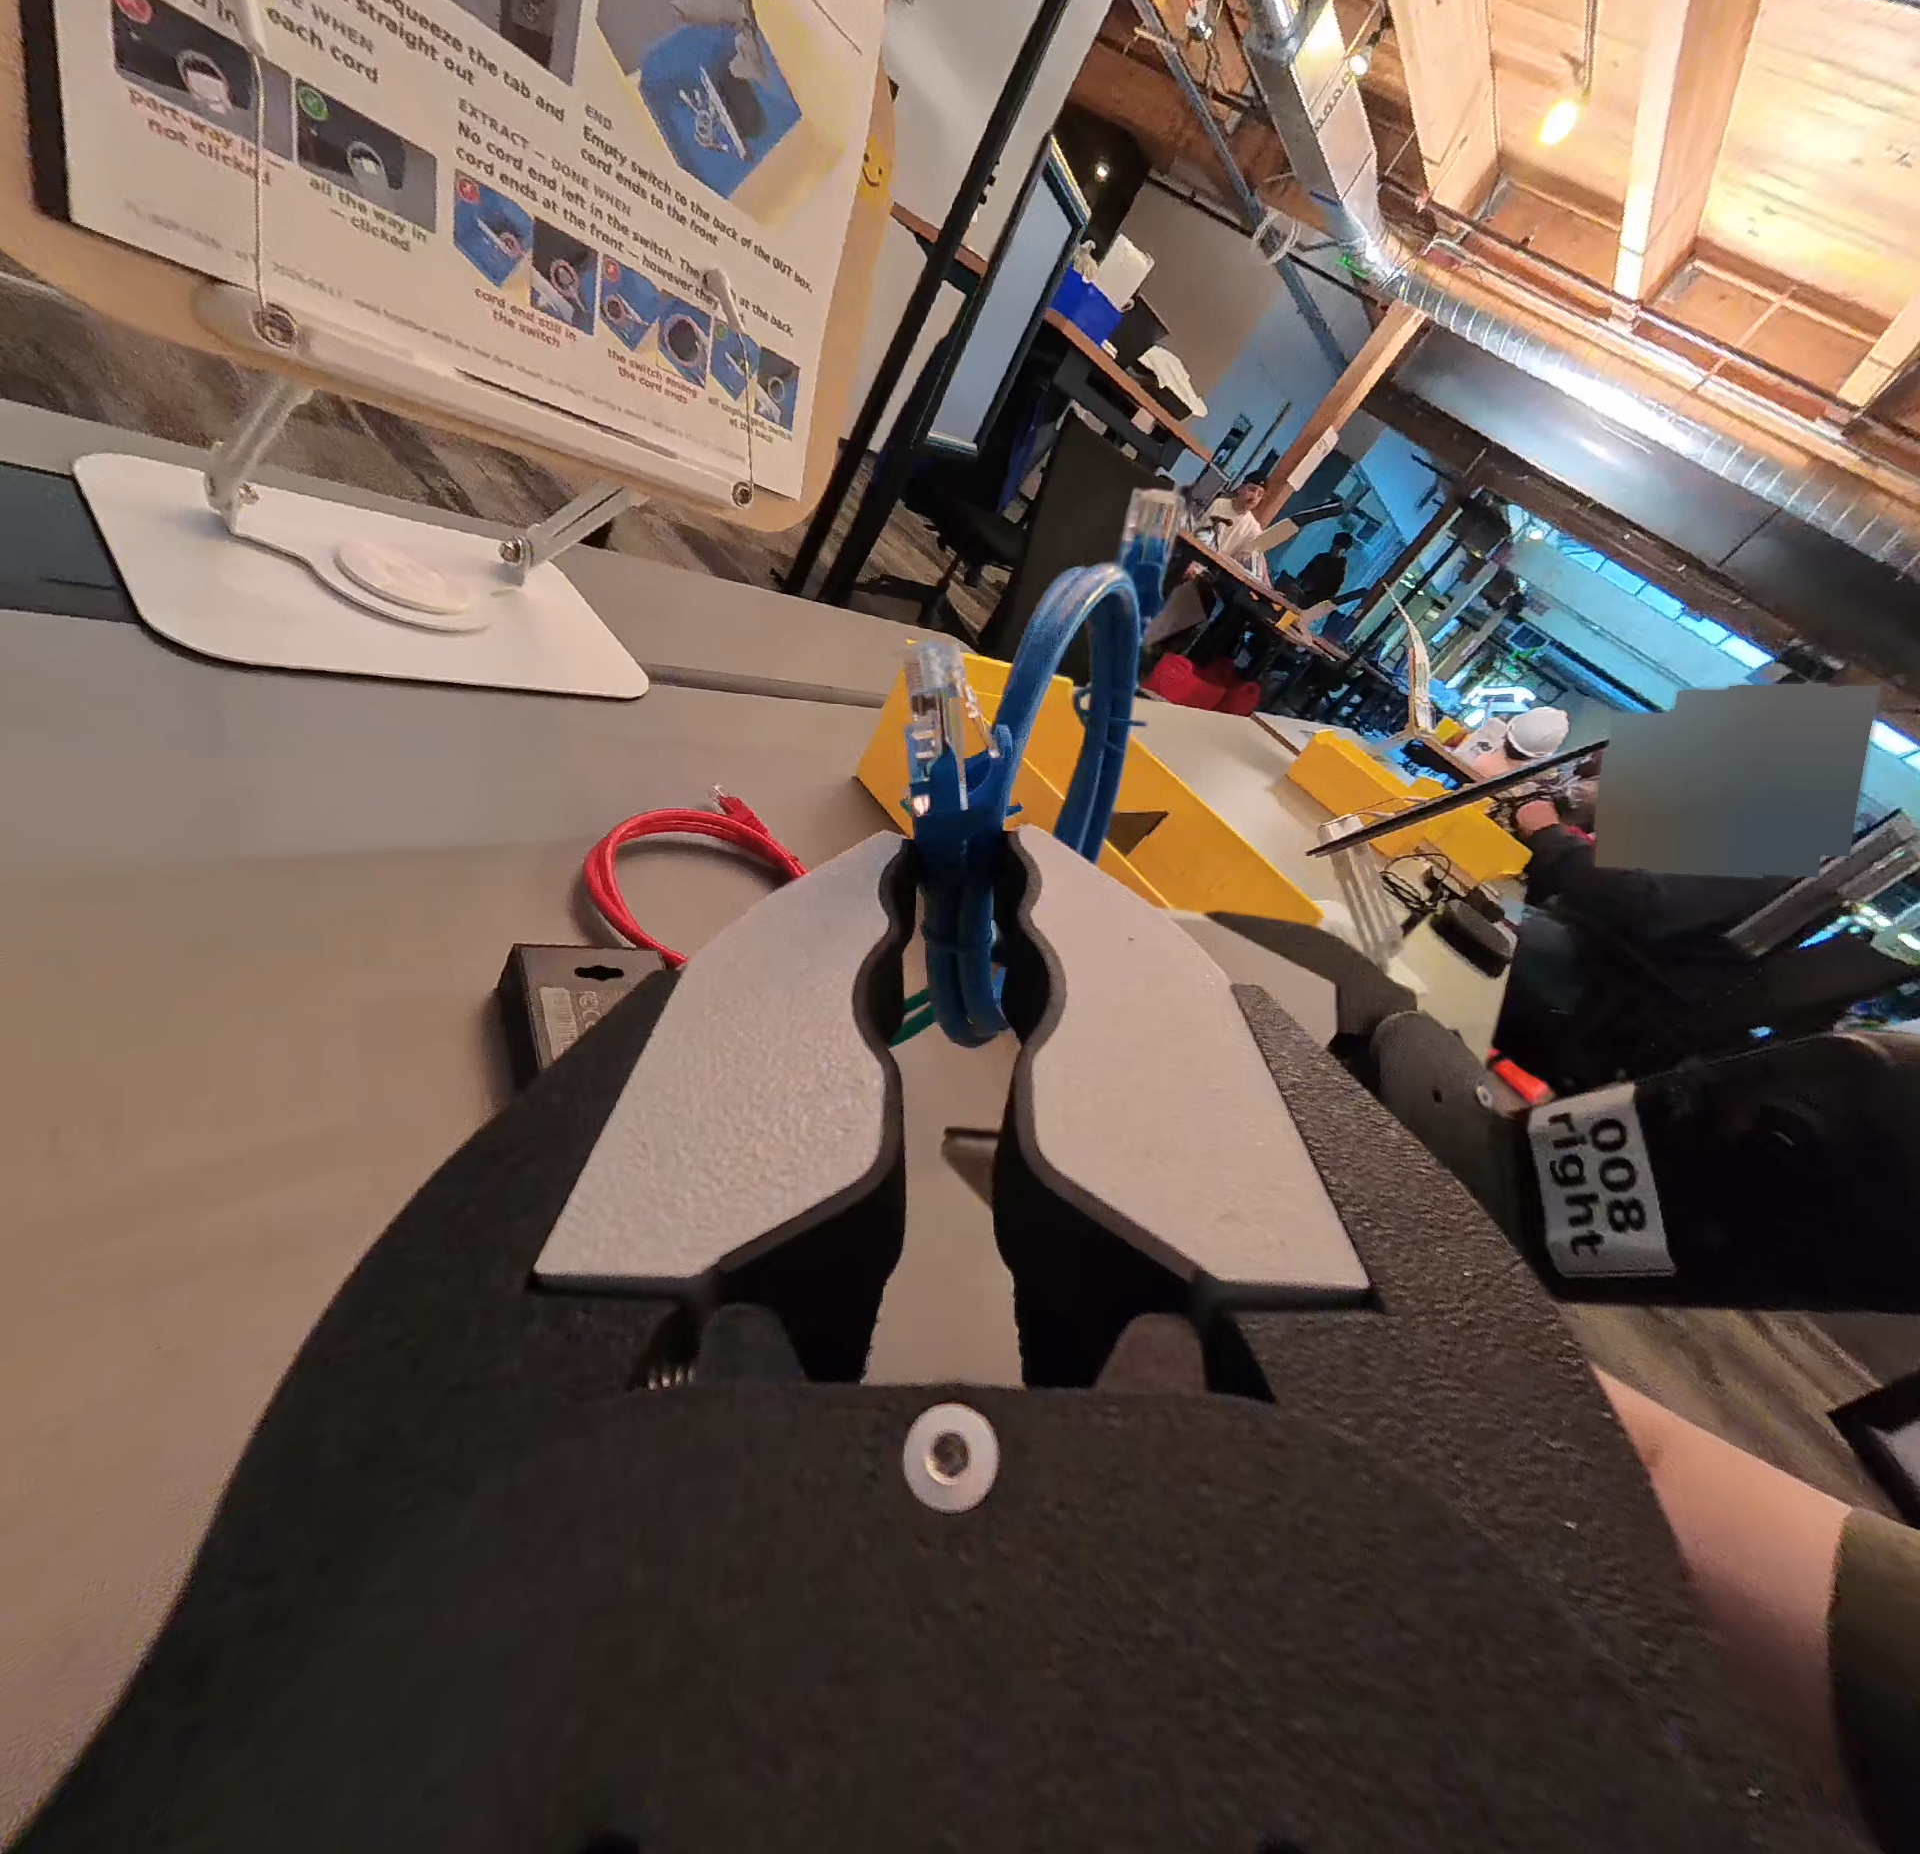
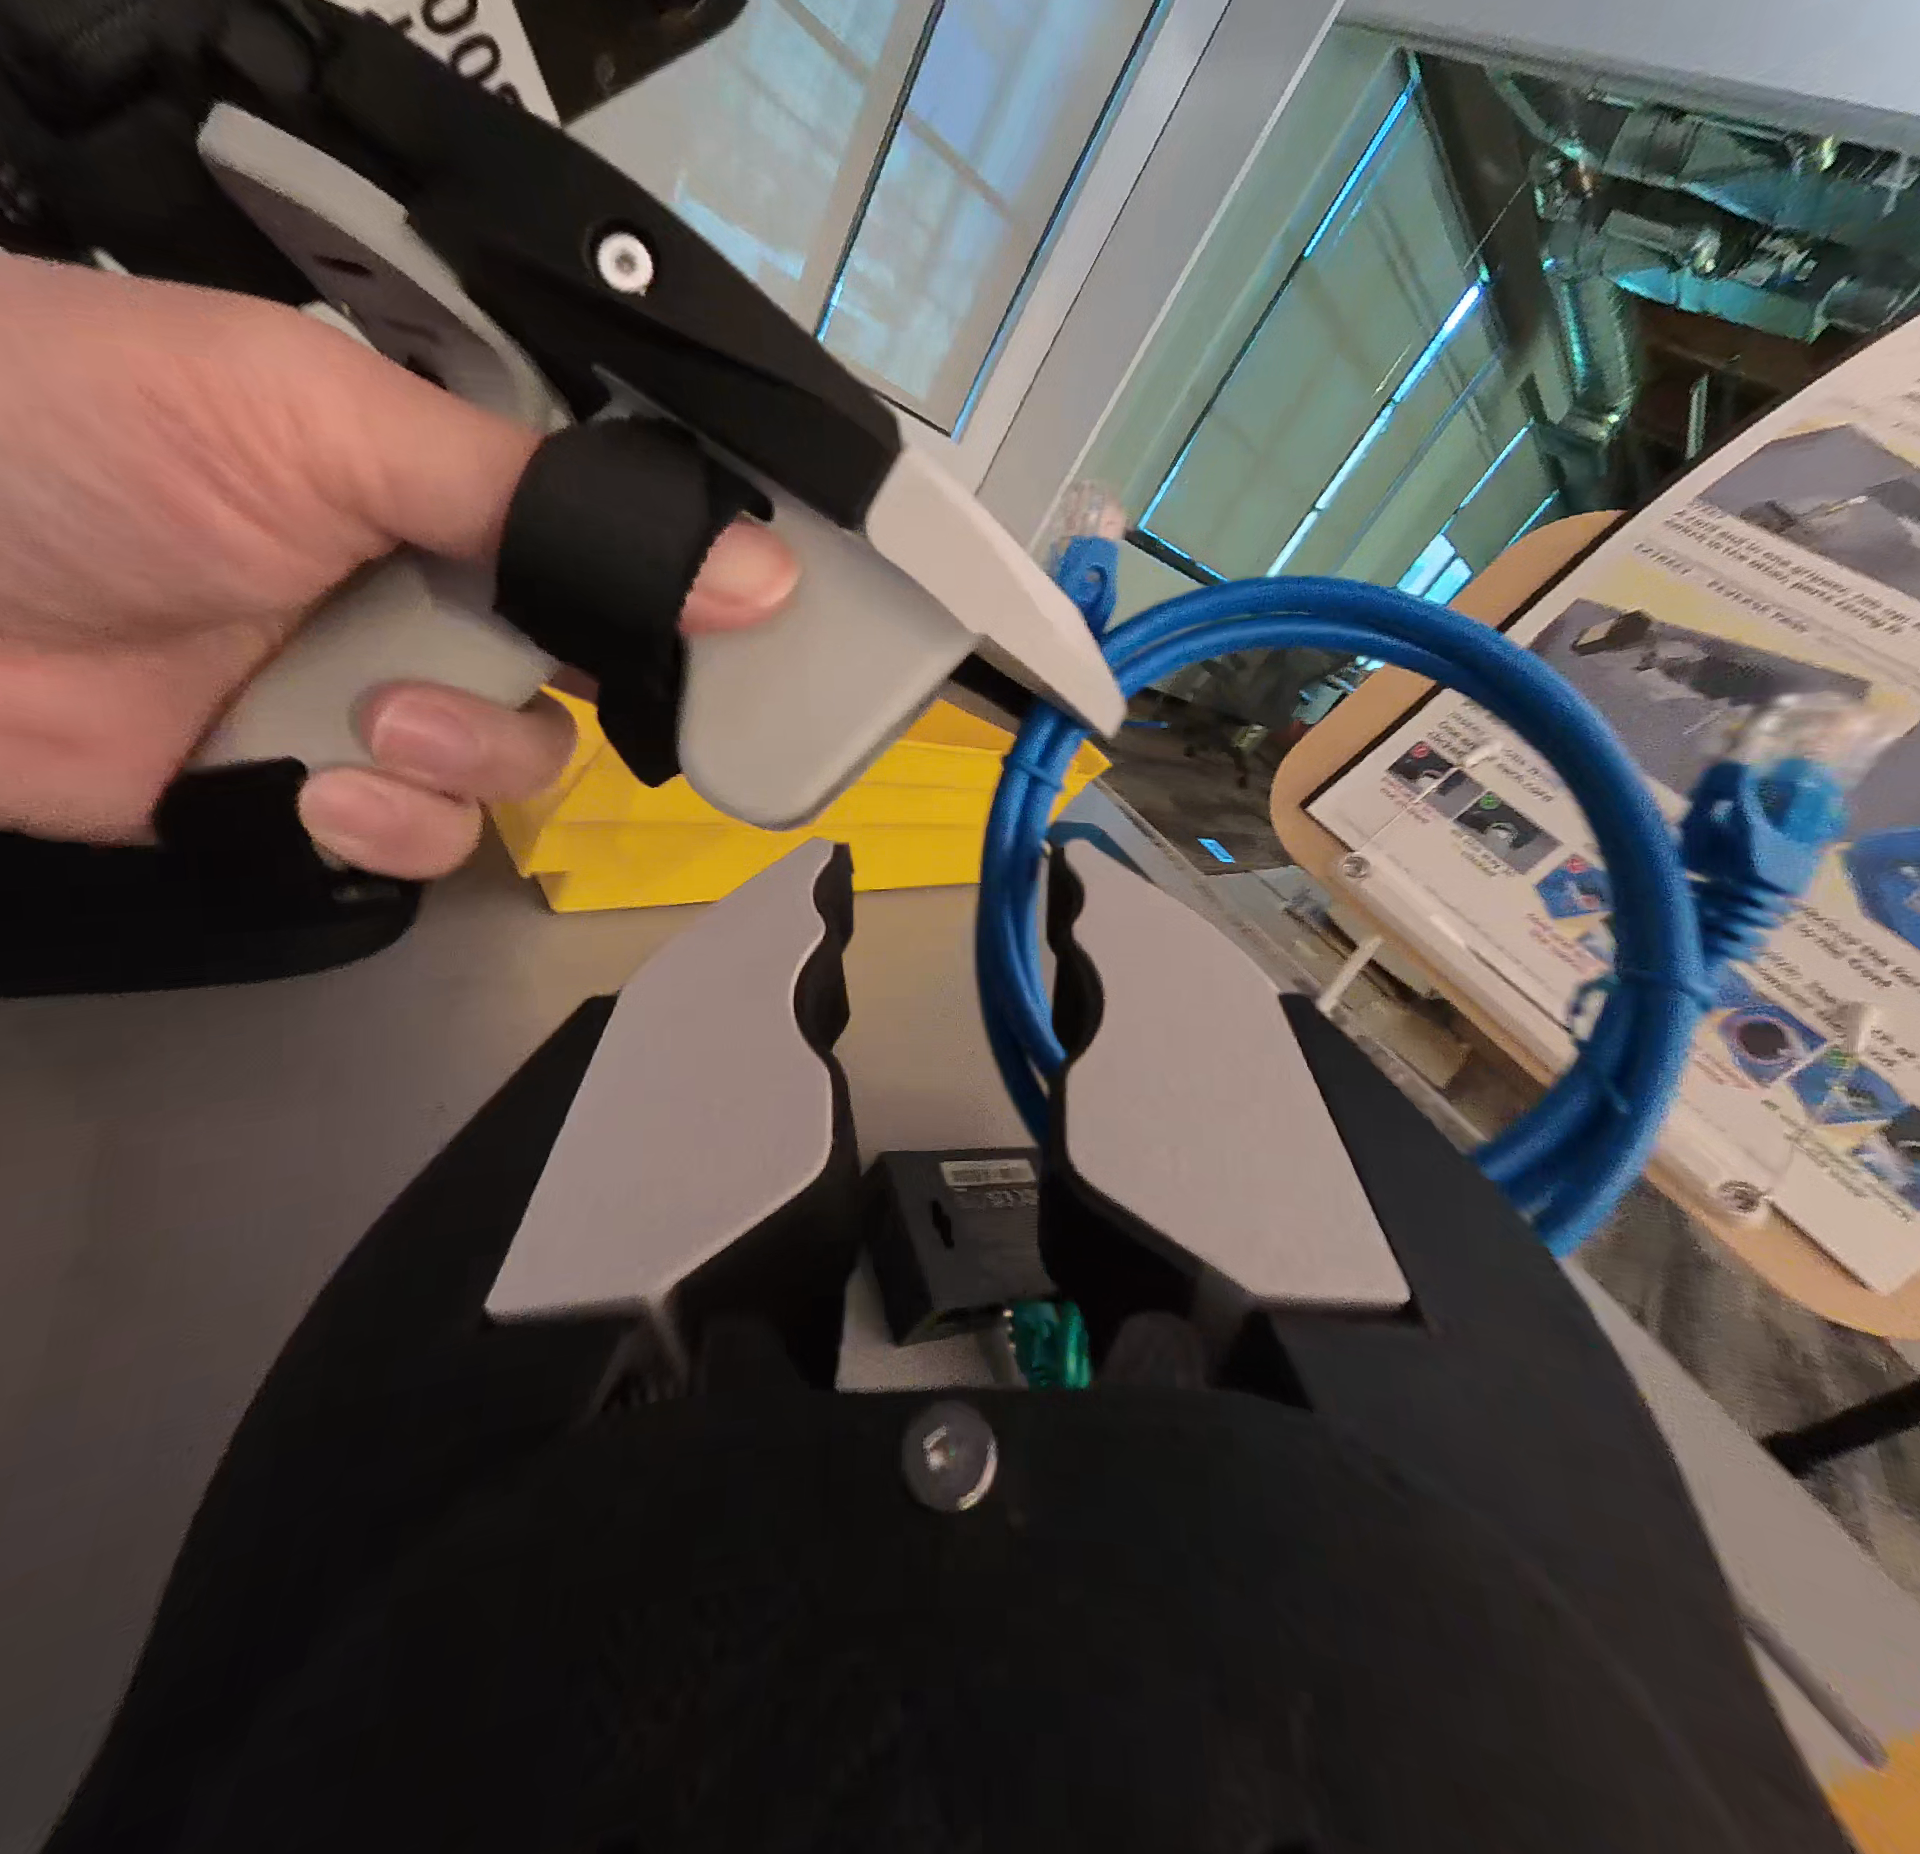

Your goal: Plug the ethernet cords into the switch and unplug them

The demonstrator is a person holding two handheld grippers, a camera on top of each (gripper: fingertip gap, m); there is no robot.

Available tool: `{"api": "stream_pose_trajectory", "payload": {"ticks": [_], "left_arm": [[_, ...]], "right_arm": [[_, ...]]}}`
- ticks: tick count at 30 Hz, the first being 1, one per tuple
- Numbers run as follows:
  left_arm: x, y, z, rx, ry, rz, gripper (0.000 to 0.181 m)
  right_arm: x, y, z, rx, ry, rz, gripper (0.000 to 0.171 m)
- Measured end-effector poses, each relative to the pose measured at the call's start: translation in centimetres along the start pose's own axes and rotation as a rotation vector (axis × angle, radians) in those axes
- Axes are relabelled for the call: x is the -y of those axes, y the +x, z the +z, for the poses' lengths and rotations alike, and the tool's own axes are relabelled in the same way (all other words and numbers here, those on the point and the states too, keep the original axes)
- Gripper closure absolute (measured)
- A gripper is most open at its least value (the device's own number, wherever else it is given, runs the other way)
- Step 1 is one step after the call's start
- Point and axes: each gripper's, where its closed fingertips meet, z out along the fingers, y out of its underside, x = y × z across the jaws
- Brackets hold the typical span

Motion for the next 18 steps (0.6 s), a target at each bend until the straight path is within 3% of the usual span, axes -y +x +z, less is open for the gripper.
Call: {"api": "stream_pose_trajectory", "payload": {"ticks": [6, 12, 13, 18], "left_arm": [[-0.5, 0.6, 0.5, 0.006, 0.027, 0.036, 0.167], [-2.2, 1.7, 1.4, -0.03, -0.009, 0.04, 0.167], [-2.4, 1.9, 1.6, -0.043, -0.011, 0.032, 0.167], [-2.0, 2.6, 1.0, -0.129, -0.018, 0.042, 0.165]], "right_arm": [[0.2, 1.7, -0.3, -0.052, 0.002, 0.108, 0.135], [-0.1, 2.3, -0.3, 0.028, -0.015, 0.169, 0.141], [-0.3, 2.1, -0.3, 0.057, -0.022, 0.166, 0.149], [-0.1, 2.5, -0.8, 0.14, -0.064, 0.179, 0.154]]}}
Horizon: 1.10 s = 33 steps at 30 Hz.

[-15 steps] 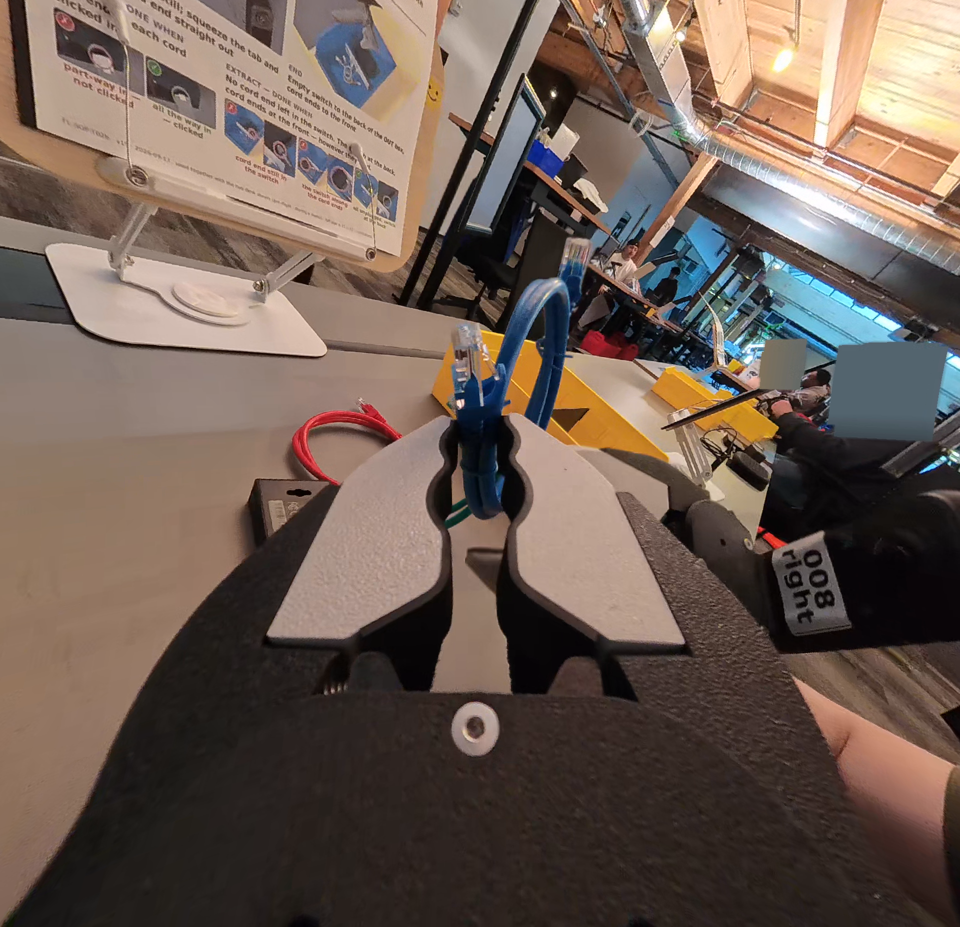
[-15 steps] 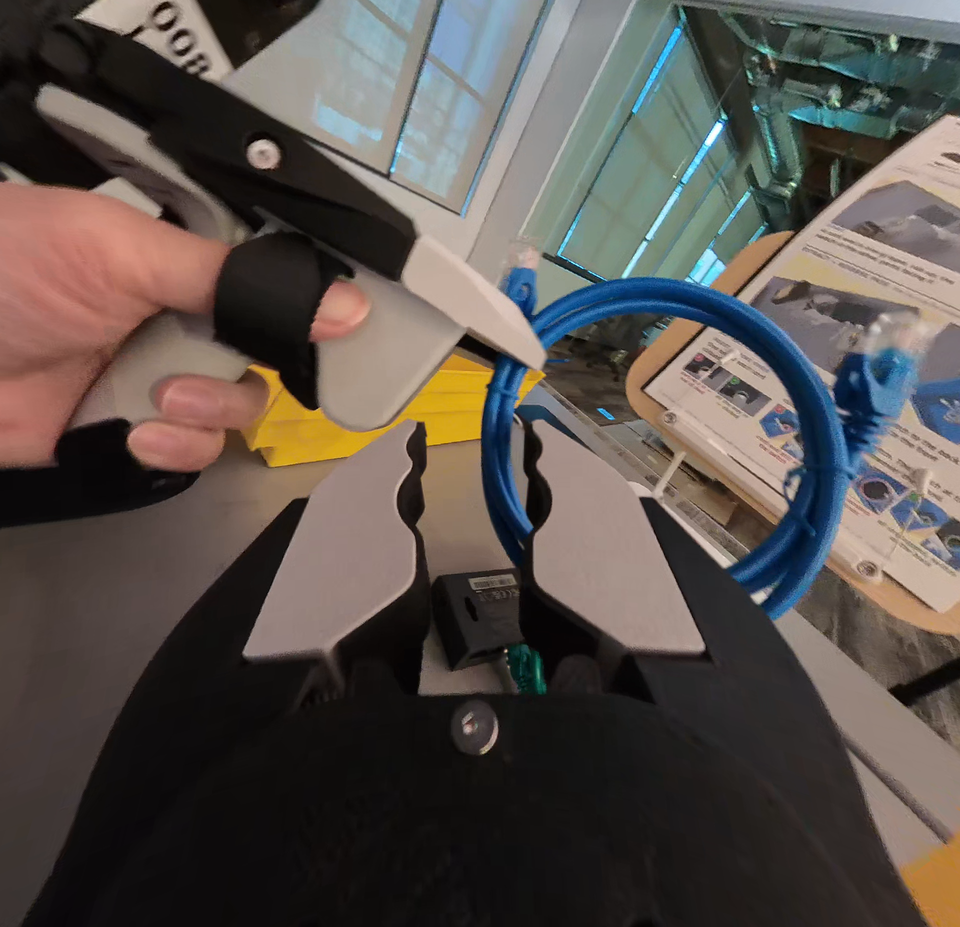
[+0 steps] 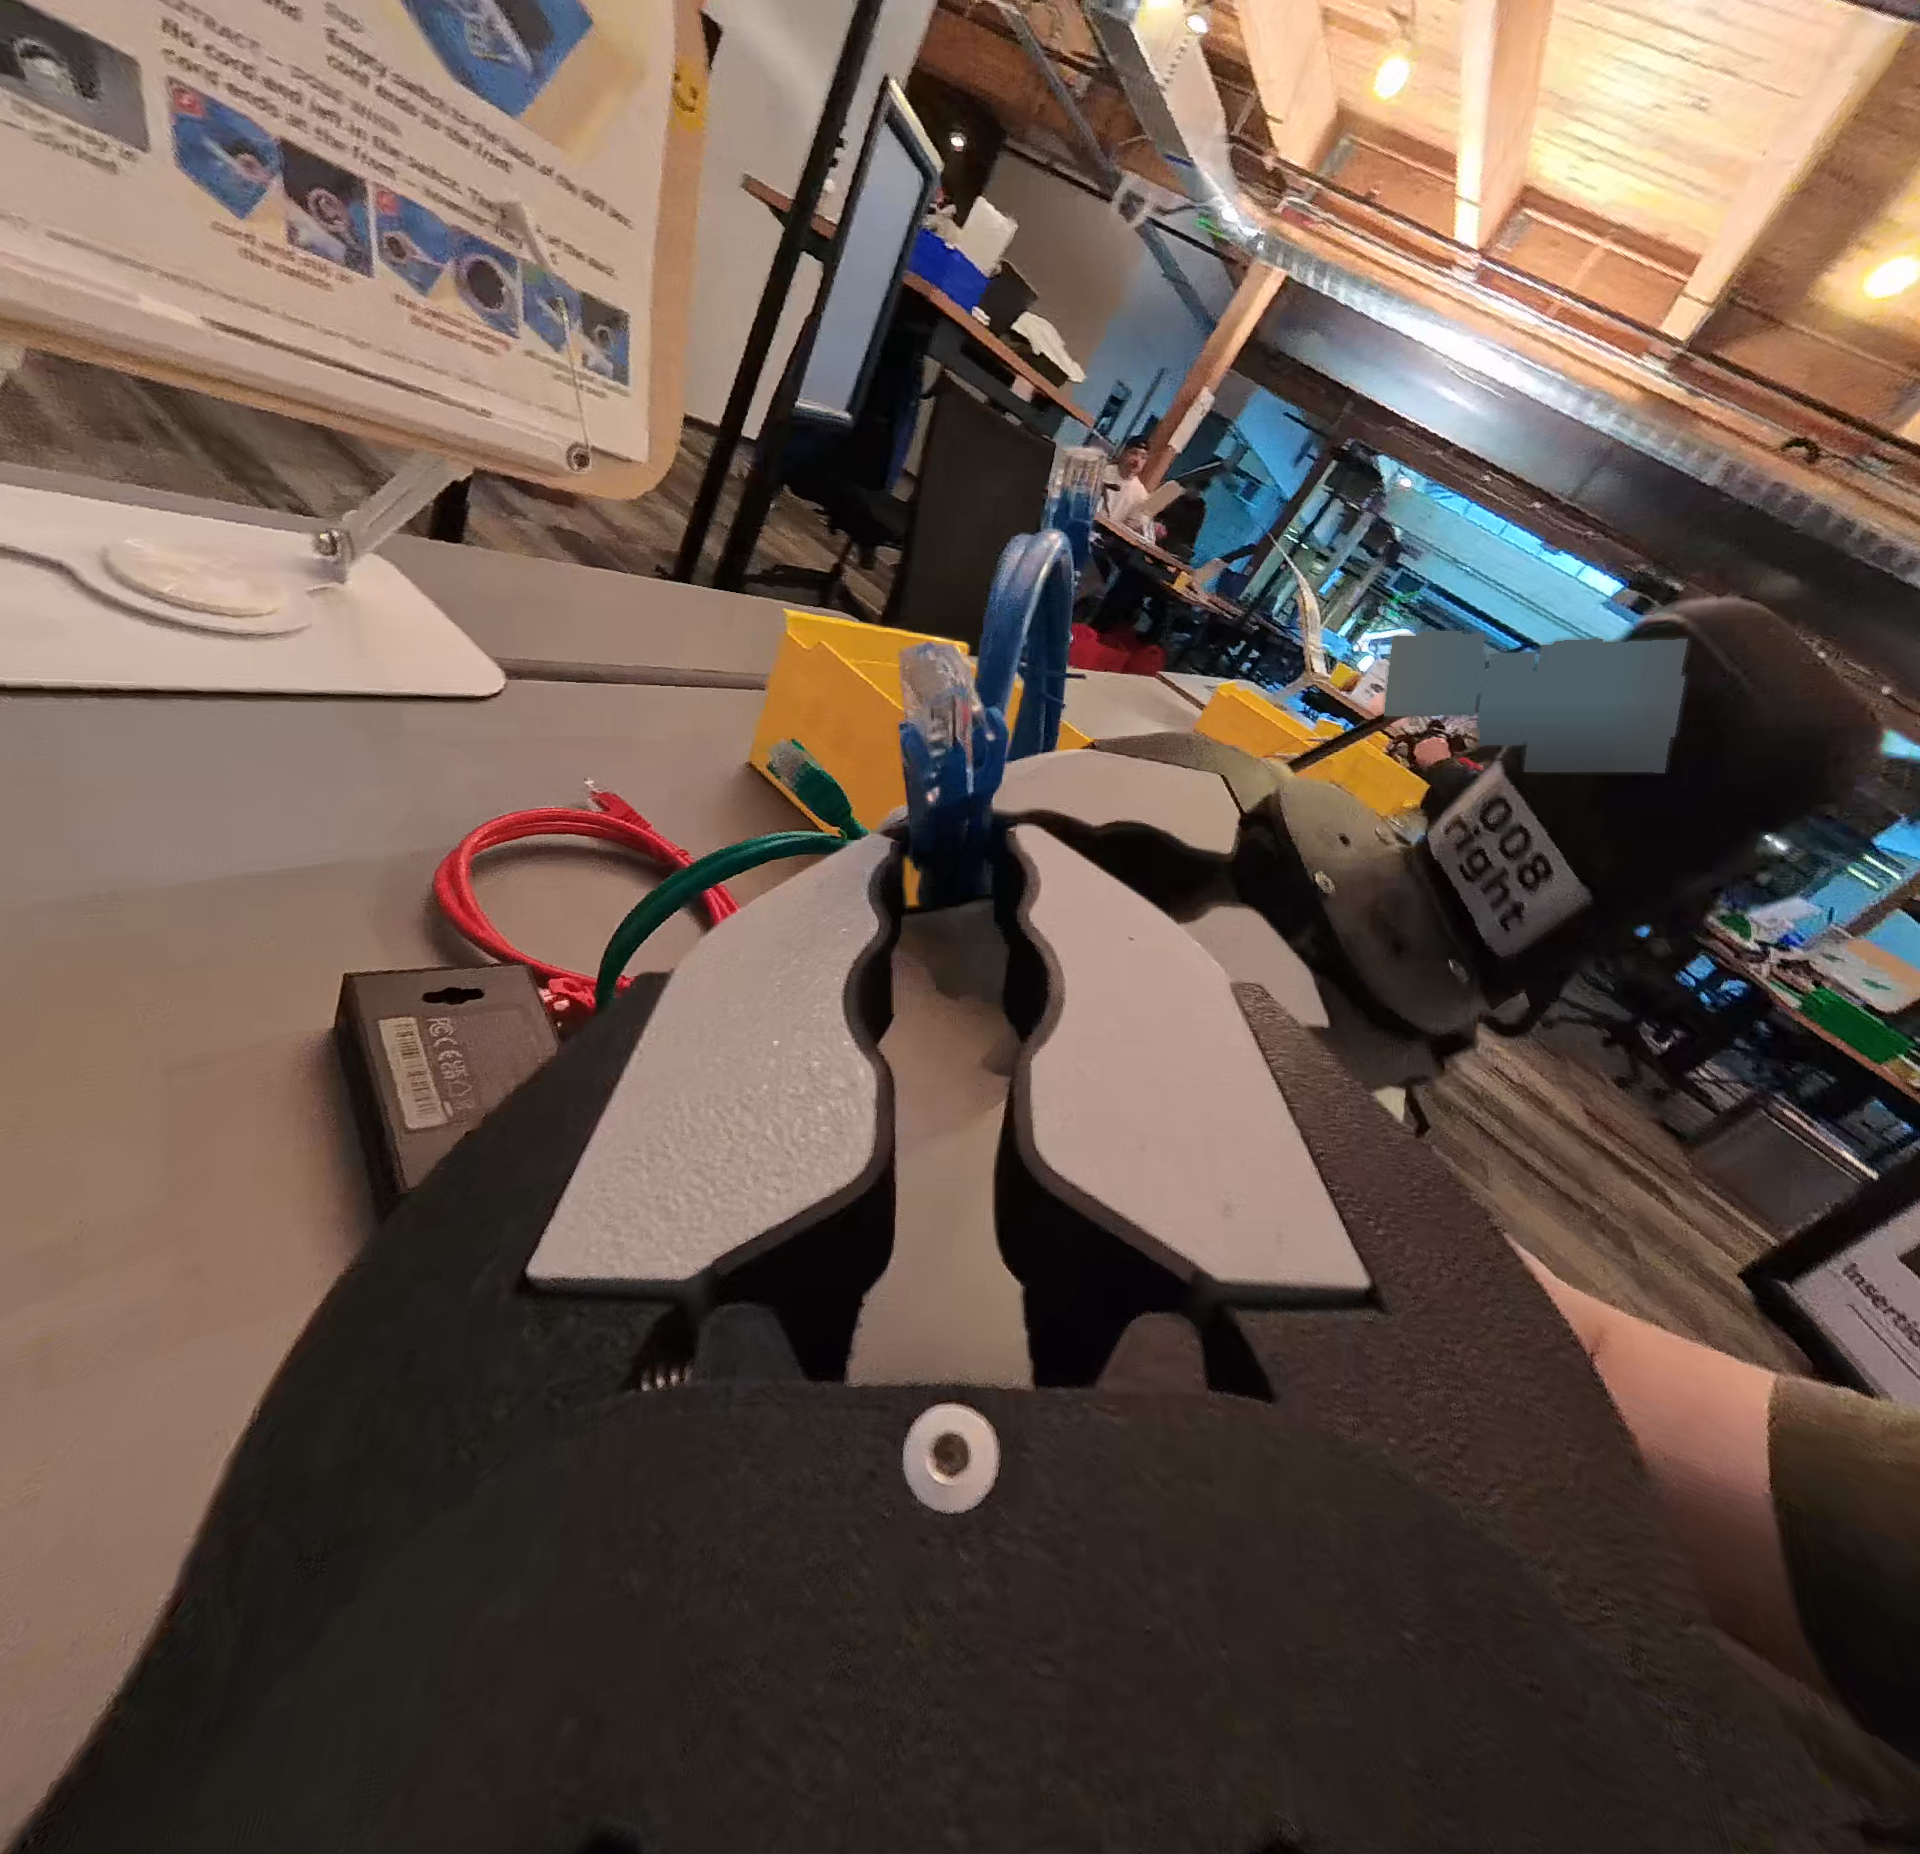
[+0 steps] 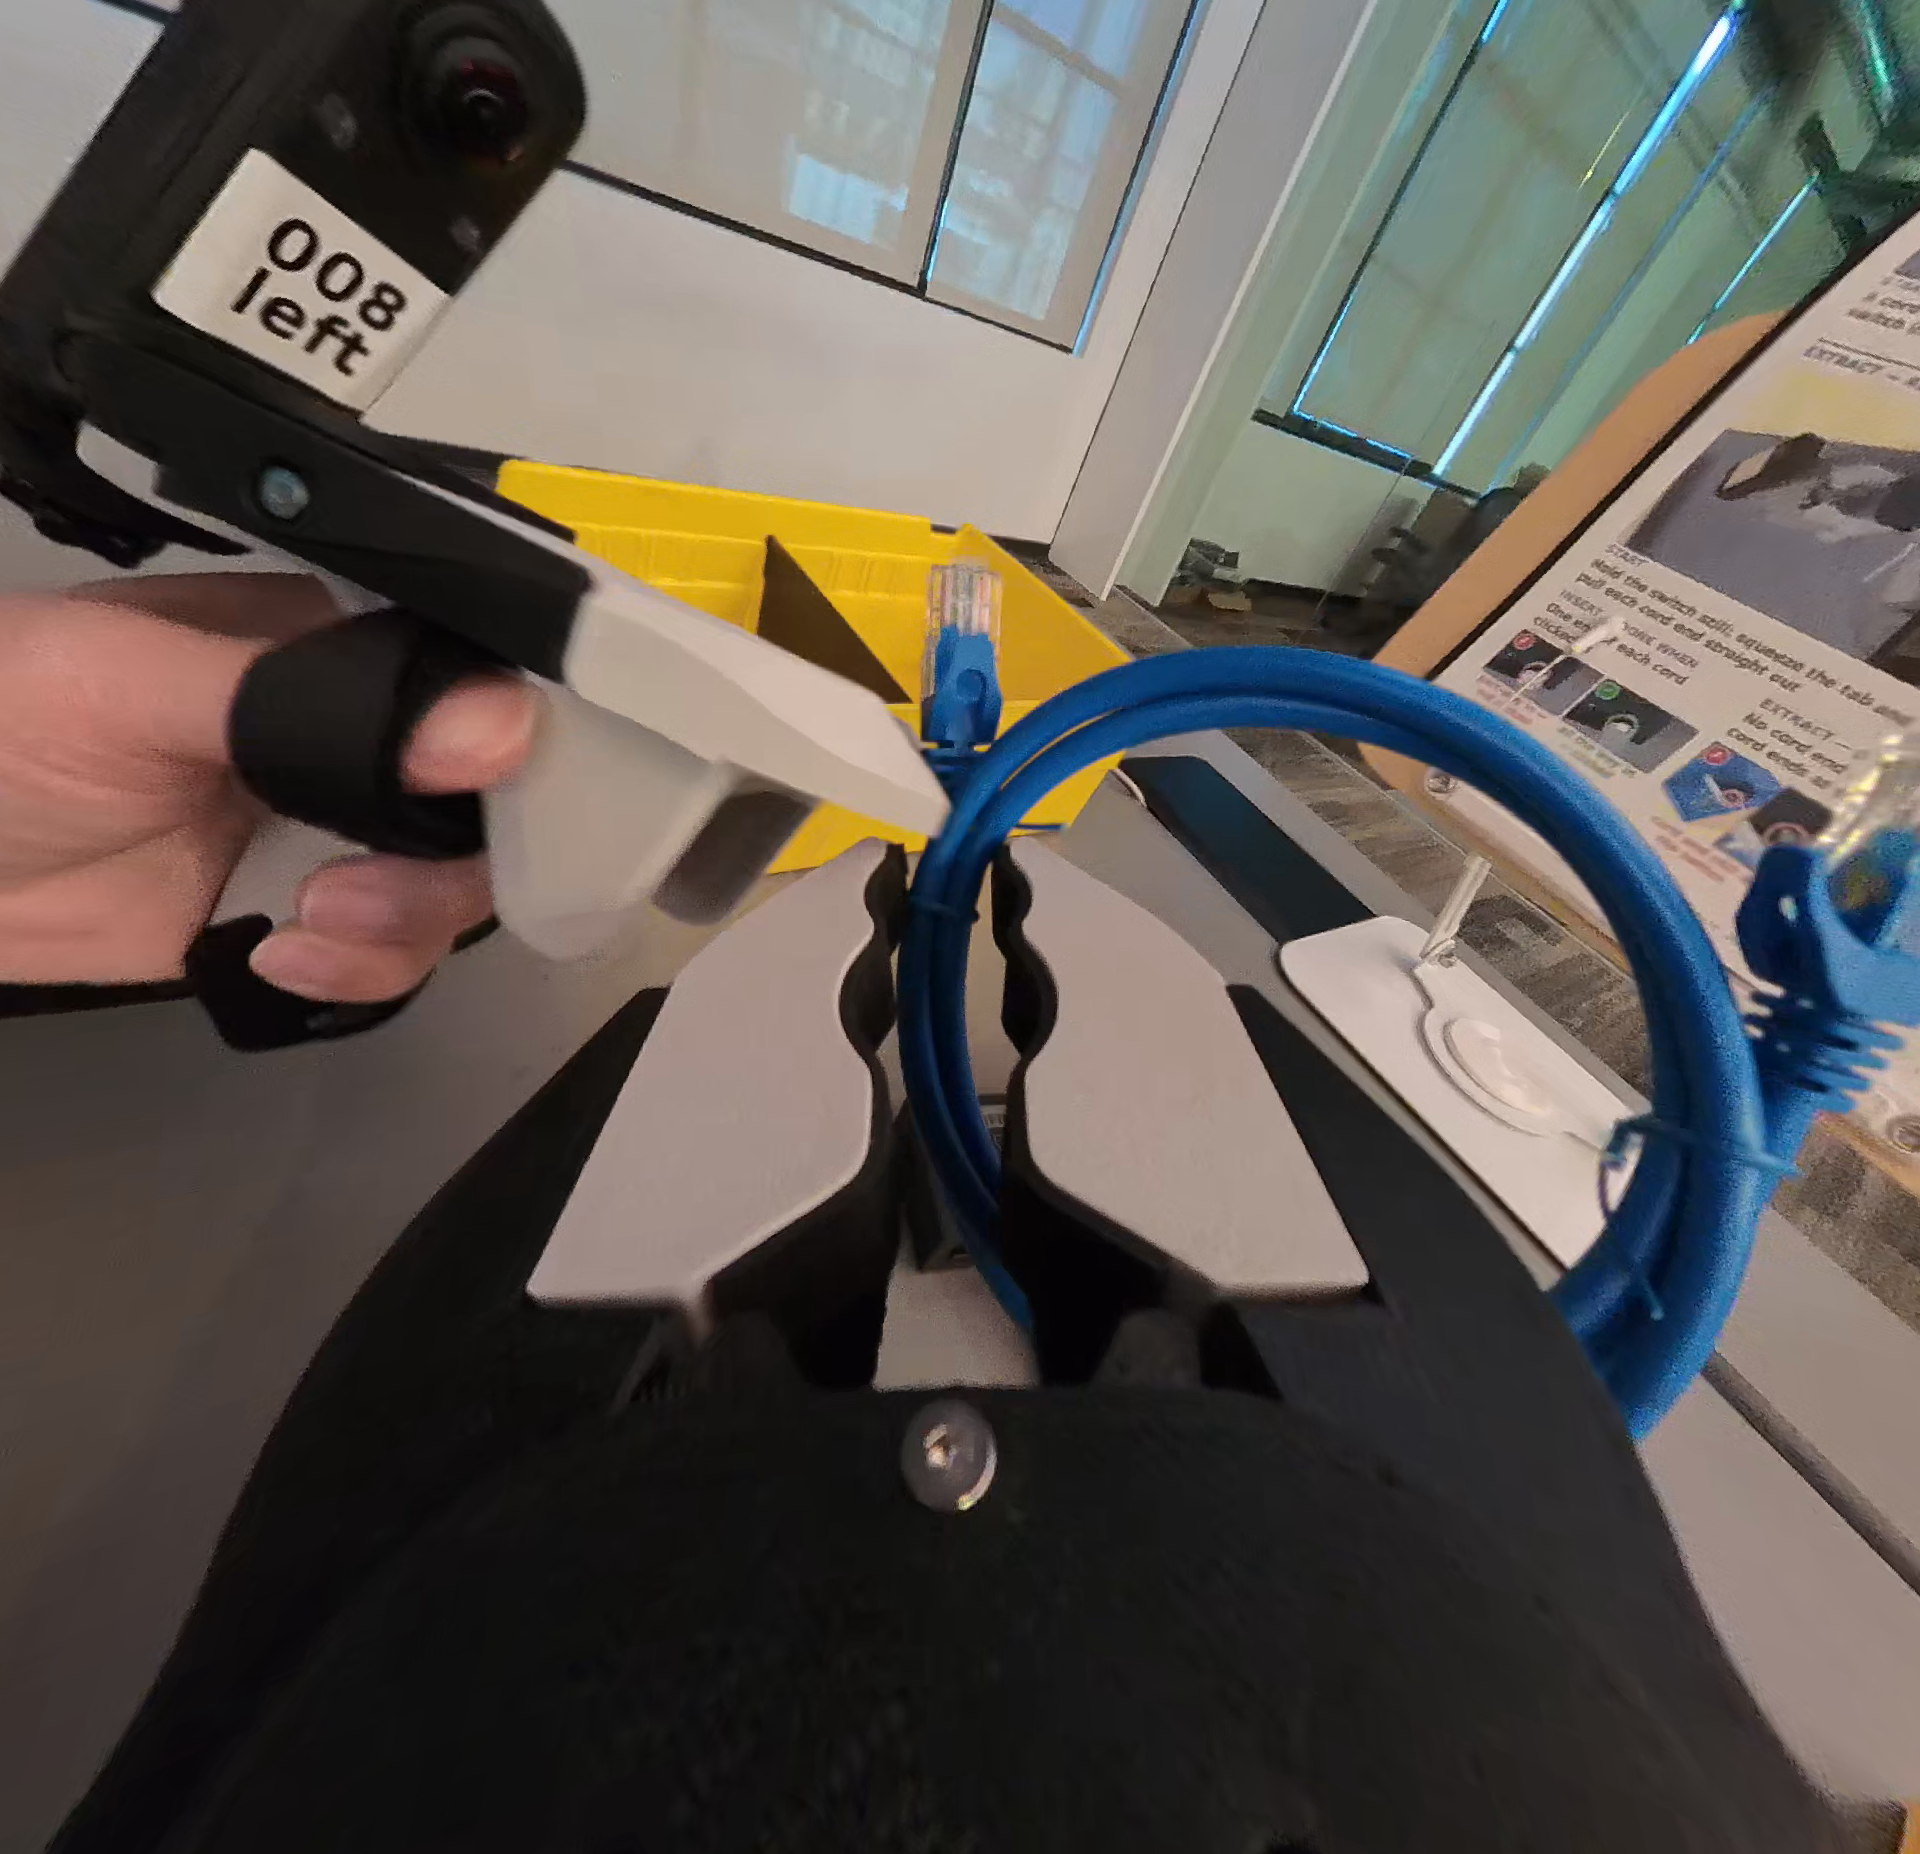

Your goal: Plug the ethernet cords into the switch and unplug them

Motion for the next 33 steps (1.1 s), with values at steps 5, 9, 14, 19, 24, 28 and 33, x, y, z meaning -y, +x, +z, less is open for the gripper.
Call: {"api": "stream_pose_trajectory", "payload": {"ticks": [5, 9, 14, 19, 24, 28, 33], "left_arm": [[1.8, -0.1, -1.5, 0.003, 0.02, 0.046, 0.154], [2.2, 0.5, -1.2, -0.06, 0.004, -0.001, 0.154], [2.0, 0.6, -1.5, -0.139, 0.023, -0.117, 0.168], [2.1, -0.2, -1.9, -0.197, 0.082, -0.272, 0.169], [2.1, -0.4, -1.8, -0.19, 0.111, -0.282, 0.169], [2.2, -0.5, -1.8, -0.179, 0.114, -0.267, 0.169], [1.9, -0.5, -1.5, -0.163, 0.119, -0.272, 0.169]], "right_arm": [[0.2, 0.5, -0.7, 0.05, -0.011, -0.019, 0.155], [0.1, -0.1, -0.8, 0.074, -0.028, -0.137, 0.155], [-0.2, -0.8, -0.6, 0.072, -0.038, -0.243, 0.154], [0.1, -1.6, -0.1, 0.103, 0.02, -0.15, 0.15], [-0.4, -1.8, 0.7, 0.101, 0.022, 0.004, 0.146], [-0.5, -1.6, 0.9, 0.081, 0.054, 0.095, 0.146], [-0.4, -1.5, 0.9, -0.029, 0.078, 0.015, 0.144]]}}
